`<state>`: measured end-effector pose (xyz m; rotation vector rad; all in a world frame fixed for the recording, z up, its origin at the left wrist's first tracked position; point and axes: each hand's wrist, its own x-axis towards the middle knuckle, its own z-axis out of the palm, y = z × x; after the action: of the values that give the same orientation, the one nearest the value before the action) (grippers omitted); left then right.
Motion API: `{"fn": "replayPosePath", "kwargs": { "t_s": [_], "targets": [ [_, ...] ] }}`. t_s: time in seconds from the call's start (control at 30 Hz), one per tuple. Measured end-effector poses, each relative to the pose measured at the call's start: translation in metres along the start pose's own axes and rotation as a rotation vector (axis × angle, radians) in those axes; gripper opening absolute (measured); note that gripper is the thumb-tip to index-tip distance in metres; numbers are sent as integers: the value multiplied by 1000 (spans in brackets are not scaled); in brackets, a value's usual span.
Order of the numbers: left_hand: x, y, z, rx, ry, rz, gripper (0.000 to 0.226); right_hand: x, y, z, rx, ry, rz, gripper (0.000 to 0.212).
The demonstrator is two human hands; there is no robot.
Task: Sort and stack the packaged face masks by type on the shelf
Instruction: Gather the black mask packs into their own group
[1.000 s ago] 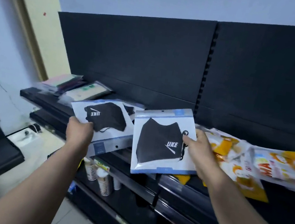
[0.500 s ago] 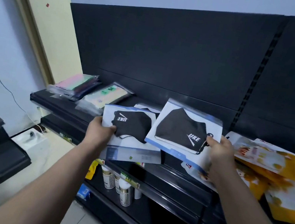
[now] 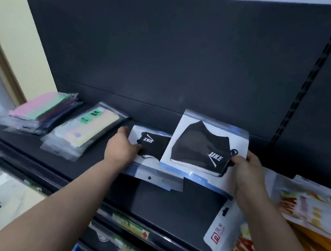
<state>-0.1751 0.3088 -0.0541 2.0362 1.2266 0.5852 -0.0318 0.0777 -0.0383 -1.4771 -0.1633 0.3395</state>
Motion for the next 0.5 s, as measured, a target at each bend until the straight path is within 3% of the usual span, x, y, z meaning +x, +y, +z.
{"fn": "replayPosePath", "kwargs": {
  "t_s": [0.07, 0.13, 0.23, 0.3, 0.4, 0.43, 0.5],
  "targets": [
    [4, -7, 6, 190, 13, 14, 66, 3, 4, 6, -43, -24, 0, 24],
    [9, -12, 5, 263, 37, 35, 62, 5, 13, 14, -115, -54, 40, 23],
    [23, -12, -13, 181, 114, 140, 42, 8, 30, 38, -142, -118, 119, 43],
    [31, -12, -26, 146, 130, 215, 40, 6, 34, 61, -114, -141, 121, 44],
    [42, -16, -45, 151, 54, 319, 38, 2, 36, 102, -143, -154, 42, 51],
    [44, -16, -49, 158, 28, 365, 36, 2, 37, 111, -266, -134, -20, 57],
    [46, -18, -53, 183, -24, 444, 32, -4, 39, 124, -777, -67, -199, 65]
  ]
}}
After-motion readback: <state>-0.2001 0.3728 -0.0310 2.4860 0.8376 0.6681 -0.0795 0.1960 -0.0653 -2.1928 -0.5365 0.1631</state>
